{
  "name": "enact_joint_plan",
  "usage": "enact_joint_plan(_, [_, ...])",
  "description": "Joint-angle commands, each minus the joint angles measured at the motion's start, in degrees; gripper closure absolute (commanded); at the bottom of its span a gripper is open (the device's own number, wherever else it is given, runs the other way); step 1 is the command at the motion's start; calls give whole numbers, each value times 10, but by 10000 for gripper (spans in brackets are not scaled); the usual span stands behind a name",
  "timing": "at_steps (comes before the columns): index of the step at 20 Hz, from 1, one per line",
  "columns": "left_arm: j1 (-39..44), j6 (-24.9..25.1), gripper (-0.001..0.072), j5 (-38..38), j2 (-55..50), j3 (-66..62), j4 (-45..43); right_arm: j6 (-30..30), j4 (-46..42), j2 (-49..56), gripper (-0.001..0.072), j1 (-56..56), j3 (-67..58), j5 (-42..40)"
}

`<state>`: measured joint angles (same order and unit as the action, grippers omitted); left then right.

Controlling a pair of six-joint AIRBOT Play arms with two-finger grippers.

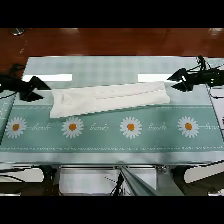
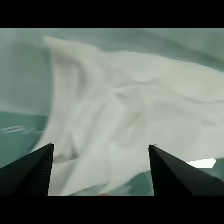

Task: Fold the shirts.

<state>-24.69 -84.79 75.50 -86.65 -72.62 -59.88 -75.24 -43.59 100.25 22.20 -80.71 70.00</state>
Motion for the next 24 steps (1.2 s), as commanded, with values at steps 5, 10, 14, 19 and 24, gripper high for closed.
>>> enact_joint_plan(5, [-63,13,7,-163,262,213,6,-8,-43,24,90,36,-7,9])
enact_joint_plan(10, [69,77,7,-166,330,336,162,-6,-28,70,90,-14,-7,19])
enact_joint_plan(14, [163,77,8,-166,309,335,162,14,-12,79,93,-64,-7,20])
enact_joint_plan(19, [224,79,503,-170,267,333,167,32,9,64,690,-77,-23,50])
enact_joint_plan(24, [301,123,688,-226,248,327,214,29,-79,-70,690,-54,-16,104])
